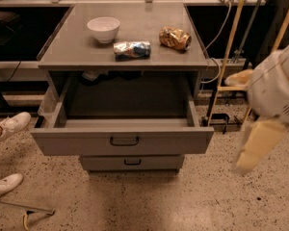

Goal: Close top drawer

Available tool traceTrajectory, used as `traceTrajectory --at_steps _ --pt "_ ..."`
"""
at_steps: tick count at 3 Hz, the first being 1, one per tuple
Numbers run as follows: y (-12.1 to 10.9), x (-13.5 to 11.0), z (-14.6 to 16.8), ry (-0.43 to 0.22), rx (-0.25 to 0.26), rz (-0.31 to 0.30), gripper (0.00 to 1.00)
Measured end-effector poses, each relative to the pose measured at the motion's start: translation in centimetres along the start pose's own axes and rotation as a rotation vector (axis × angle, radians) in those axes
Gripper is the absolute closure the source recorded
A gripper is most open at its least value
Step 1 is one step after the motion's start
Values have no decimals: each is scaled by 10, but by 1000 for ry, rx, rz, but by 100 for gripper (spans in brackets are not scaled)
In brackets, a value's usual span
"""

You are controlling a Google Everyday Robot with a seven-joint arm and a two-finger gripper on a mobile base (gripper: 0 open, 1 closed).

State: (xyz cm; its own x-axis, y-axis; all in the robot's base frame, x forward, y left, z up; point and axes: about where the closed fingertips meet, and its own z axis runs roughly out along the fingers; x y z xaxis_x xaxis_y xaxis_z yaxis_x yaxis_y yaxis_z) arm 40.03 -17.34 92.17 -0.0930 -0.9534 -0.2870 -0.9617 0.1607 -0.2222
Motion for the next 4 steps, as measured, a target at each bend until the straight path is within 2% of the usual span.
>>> traceTrajectory --at_steps 1,2,3,4 --pt "45 -55 64 -168 -66 -36 0" --pt "92 -105 166 -265 -221 -24 0" --pt "155 -121 286 -238 -425 35 0" --pt "184 -113 385 -173 -521 131 0"
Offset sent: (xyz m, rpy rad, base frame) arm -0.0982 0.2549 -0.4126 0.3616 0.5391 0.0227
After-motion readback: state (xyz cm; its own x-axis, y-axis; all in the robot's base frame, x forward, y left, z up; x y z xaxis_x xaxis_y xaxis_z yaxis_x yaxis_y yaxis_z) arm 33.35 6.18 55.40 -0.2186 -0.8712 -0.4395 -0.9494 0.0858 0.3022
